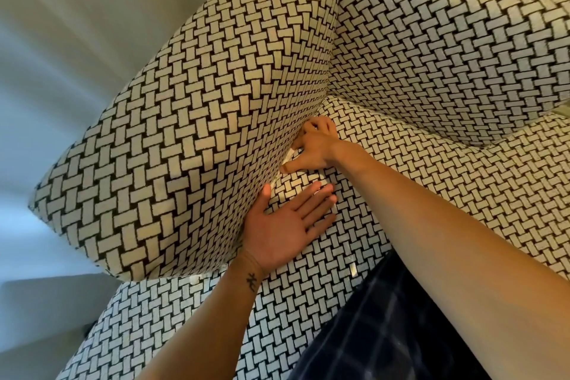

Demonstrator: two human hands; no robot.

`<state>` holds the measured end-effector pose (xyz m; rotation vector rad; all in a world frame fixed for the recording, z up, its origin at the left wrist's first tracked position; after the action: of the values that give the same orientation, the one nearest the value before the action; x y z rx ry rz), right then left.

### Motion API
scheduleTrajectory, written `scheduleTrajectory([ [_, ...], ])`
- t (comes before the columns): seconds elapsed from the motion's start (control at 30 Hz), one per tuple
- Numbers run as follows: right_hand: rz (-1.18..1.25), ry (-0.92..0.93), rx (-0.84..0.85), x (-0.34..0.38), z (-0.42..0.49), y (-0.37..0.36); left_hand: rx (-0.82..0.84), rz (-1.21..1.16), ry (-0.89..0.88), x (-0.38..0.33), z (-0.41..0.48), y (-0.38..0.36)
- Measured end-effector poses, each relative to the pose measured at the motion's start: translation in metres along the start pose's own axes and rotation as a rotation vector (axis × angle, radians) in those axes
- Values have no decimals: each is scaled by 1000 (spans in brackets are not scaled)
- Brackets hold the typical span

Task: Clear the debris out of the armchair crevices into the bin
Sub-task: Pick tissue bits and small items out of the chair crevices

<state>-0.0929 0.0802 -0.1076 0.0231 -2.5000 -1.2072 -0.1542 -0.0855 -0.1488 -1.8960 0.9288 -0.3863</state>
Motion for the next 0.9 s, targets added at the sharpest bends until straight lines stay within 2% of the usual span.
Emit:
scheduleTrajectory([
  [0.1, 88, -1, 24, -4, -1, 0, 17, -5, 9, 1, 0, -1],
  [0.27, 24, -22, 62, -2, 1, 1, 23, -14, 33, 2, 3, 0],
  [0.47, 62, -31, 67, -4, 5, -1, 32, 0, 38, 2, 2, -2],
  [0.67, 241, 6, 44, -9, 1, 3, 13, 20, 32, 2, 2, -1],
  [0.9, 70, 10, 22, 0, 3, -2, -10, 52, 25, 1, 3, 1],
])
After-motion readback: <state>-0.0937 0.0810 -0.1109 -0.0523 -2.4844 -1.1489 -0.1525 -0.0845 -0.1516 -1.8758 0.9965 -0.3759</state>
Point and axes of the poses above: each hand's wrist, its own z-axis towards the middle knuckle, its own y-axis out of the back of the hand, x = y × z, the point moved 9 cm from there along z, towards the middle knuckle, and after that the axes turned 6 degrees about x, right-handed, at the moved point
